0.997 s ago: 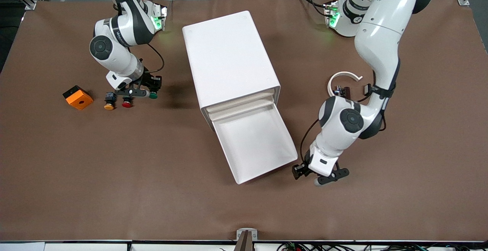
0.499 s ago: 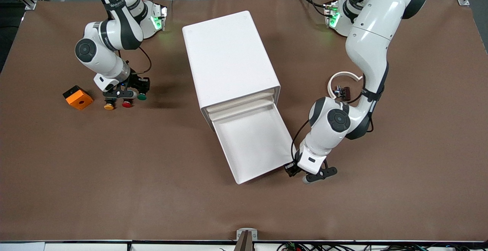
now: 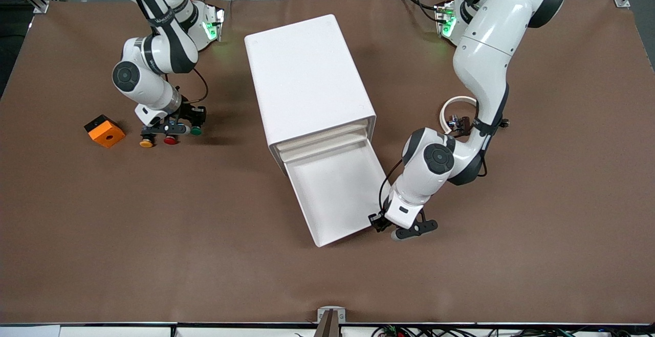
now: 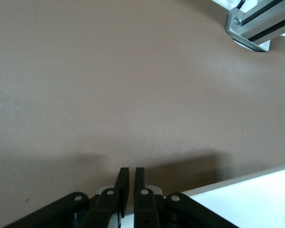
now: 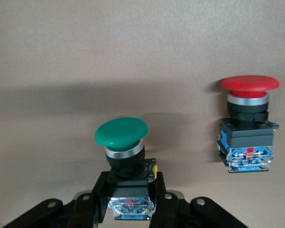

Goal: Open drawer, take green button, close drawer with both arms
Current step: 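Place the green button on the table while the left gripper reaches the drawer, then push the bottom drawer shut with the left gripper while the right gripper withdraws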

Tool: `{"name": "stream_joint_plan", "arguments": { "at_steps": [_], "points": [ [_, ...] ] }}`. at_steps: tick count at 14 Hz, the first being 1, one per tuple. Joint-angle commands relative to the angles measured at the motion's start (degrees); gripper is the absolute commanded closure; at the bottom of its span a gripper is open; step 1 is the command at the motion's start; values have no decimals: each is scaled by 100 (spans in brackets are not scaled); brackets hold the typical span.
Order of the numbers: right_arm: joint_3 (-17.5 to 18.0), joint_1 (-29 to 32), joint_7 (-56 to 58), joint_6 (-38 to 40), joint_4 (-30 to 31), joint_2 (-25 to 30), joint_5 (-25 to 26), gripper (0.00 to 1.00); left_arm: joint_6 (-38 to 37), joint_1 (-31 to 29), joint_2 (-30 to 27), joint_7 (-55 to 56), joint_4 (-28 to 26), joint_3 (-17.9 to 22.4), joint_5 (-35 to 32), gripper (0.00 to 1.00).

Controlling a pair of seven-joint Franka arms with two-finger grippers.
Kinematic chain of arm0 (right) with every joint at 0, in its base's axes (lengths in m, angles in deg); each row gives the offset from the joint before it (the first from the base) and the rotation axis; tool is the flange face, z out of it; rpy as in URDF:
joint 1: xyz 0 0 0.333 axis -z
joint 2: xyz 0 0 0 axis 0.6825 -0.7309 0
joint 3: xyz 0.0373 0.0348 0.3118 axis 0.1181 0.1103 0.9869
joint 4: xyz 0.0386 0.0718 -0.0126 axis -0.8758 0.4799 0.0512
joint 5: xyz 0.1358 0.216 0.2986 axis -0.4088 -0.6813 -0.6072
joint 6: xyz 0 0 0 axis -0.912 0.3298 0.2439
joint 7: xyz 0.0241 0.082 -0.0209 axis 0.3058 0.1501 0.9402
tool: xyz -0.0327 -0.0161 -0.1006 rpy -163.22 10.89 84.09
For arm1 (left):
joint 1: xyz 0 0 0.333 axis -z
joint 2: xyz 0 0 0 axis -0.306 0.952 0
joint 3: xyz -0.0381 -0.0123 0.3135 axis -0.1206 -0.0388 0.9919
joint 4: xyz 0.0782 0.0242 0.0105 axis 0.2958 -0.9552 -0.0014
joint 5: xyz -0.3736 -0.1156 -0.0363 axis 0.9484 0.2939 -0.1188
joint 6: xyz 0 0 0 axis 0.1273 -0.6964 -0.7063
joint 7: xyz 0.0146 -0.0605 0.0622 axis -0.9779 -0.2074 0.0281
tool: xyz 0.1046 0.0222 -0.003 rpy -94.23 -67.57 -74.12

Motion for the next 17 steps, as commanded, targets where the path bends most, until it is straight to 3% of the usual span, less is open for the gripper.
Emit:
{"name": "stream_joint_plan", "arguments": {
  "at_steps": [1, 4, 10, 11, 12, 15, 17],
  "points": [
    [52, 43, -5, -184, 39, -142, 20, 100, -102, 87, -31, 48, 79, -105, 245, 89],
    [52, 52, -5, -193, 31, -186, 20, 100, -479, -97, -31, 31, 298, -404, 307, 89],
    [52, 157, -40, -220, -92, -370, 11, 100, -902, -97, -110, 22, 361, -579, 685, 89],
    [52, 166, -75, -202, -127, -362, 2, 70, -902, -97, -110, 30, 352, -632, 711, 89],
    [52, 175, -145, -211, -128, -344, 2, 1, -902, -89, -110, 39, 352, -641, 720, 89],
    [87, 131, -635, 86, -206, -204, 2, 0, -911, -79, -110, 66, 335, -755, 747, 89],
    [114, 26, -875, 814, -539, 24, 2, 0, -1094, -80, -119, 74, 317, -843, 782, 89]
  ]
}}
